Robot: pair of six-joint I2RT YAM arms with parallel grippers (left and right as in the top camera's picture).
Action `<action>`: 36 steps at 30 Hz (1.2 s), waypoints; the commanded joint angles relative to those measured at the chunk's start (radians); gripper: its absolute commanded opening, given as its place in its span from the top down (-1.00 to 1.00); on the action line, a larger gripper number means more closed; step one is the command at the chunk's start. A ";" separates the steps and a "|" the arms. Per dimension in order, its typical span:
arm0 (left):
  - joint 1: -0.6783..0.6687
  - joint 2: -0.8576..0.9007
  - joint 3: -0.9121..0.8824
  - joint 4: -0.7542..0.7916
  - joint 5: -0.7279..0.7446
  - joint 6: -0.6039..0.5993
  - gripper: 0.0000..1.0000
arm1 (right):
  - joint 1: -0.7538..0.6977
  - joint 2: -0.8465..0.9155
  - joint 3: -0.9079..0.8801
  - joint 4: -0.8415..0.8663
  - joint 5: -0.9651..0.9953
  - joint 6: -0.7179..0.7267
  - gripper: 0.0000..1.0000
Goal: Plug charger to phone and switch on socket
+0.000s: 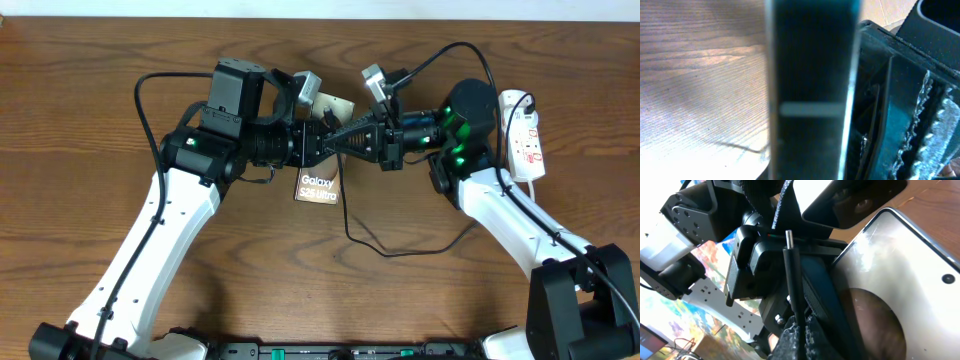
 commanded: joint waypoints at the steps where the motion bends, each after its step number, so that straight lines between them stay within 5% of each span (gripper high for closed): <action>1: -0.006 -0.010 0.020 0.010 0.050 0.014 0.86 | 0.011 -0.010 0.002 0.000 0.042 -0.004 0.67; 5: -0.006 -0.010 0.020 0.010 0.050 0.014 0.85 | 0.011 -0.010 0.002 0.000 0.042 -0.004 0.56; 7: -0.006 -0.010 0.020 0.010 0.050 0.014 0.86 | 0.011 -0.010 0.002 0.000 0.042 -0.004 0.95; 8: -0.006 -0.010 0.020 0.010 0.050 0.014 0.86 | 0.011 -0.010 0.002 0.000 0.042 -0.005 0.98; 21: 0.017 -0.029 0.020 0.100 0.050 0.002 0.85 | -0.014 -0.010 0.002 0.018 0.028 0.082 0.98; 29: 0.089 -0.127 0.020 0.206 -0.189 -0.181 0.85 | -0.030 -0.012 0.000 0.427 -0.126 0.367 0.98; 36: 0.148 -0.130 0.019 0.216 -0.184 -0.270 0.85 | -0.029 -0.012 -0.142 0.636 -0.130 0.517 0.98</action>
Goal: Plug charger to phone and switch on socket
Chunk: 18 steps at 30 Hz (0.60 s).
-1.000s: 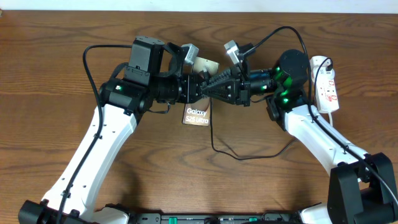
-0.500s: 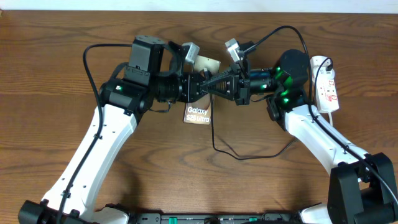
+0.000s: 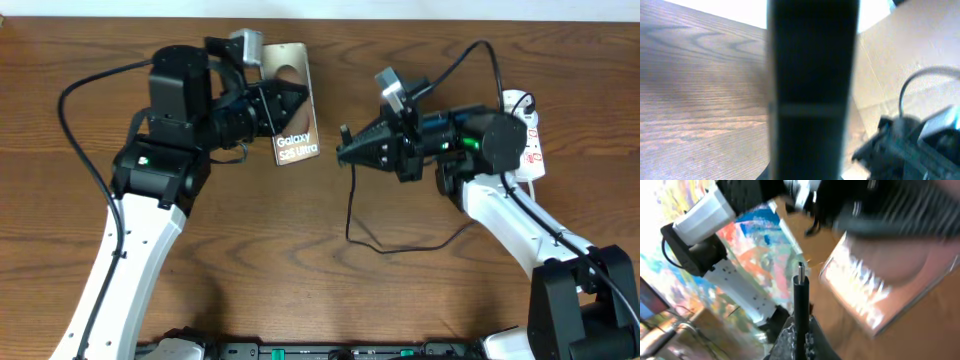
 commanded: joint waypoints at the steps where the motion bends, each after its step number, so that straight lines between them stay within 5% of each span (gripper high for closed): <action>1: 0.029 -0.006 0.022 0.012 -0.005 -0.070 0.85 | 0.000 -0.005 -0.130 0.047 0.020 0.112 0.98; 9: 0.042 -0.003 -0.134 0.368 0.124 -0.243 0.86 | 0.035 -0.005 -0.284 0.170 0.028 0.159 0.98; 18: 0.020 0.025 -0.486 1.232 0.153 -0.763 0.86 | 0.072 -0.005 -0.306 0.200 0.201 0.147 0.98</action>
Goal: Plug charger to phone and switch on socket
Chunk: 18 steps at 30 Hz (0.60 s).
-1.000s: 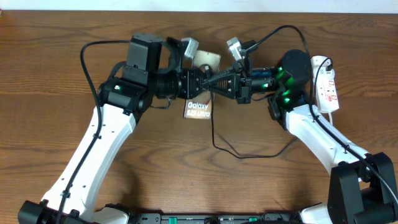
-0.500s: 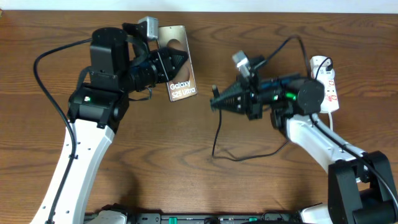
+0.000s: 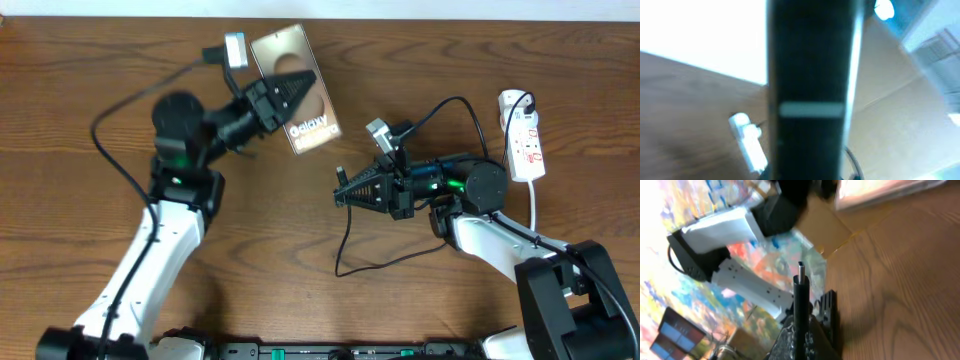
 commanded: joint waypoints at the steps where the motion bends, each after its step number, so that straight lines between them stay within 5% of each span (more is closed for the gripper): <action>1: -0.005 -0.011 -0.081 0.188 -0.008 -0.269 0.86 | 0.026 -0.003 -0.017 0.042 0.132 -0.011 0.98; 9: -0.012 -0.011 -0.100 0.175 0.028 -0.421 0.86 | 0.032 -0.002 -0.017 0.041 0.141 0.014 0.98; 18: -0.012 -0.011 -0.100 0.097 0.040 -0.411 0.85 | 0.094 -0.002 -0.017 0.040 0.150 0.096 0.98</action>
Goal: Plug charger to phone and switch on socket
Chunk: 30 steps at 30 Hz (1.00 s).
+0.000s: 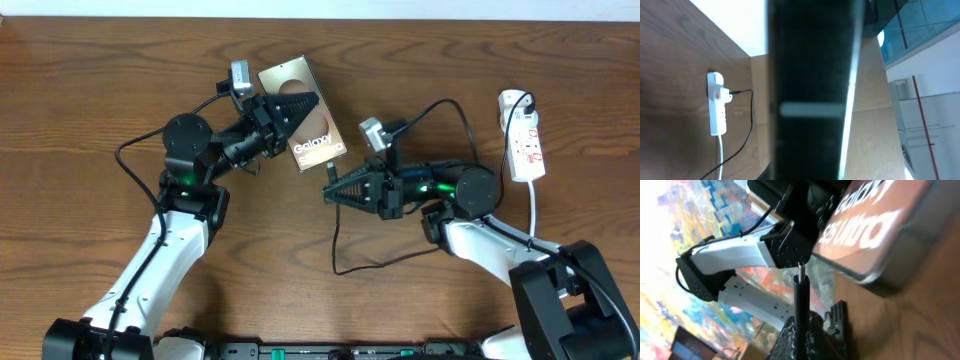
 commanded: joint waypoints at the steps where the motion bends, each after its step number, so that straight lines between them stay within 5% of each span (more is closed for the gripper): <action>1: -0.003 -0.015 0.016 0.017 0.016 -0.009 0.86 | 0.039 -0.002 -0.006 0.040 0.037 0.049 0.98; 30: 0.034 -0.015 0.016 0.115 0.093 0.009 0.86 | 0.040 -0.002 -0.006 0.032 0.043 0.060 0.98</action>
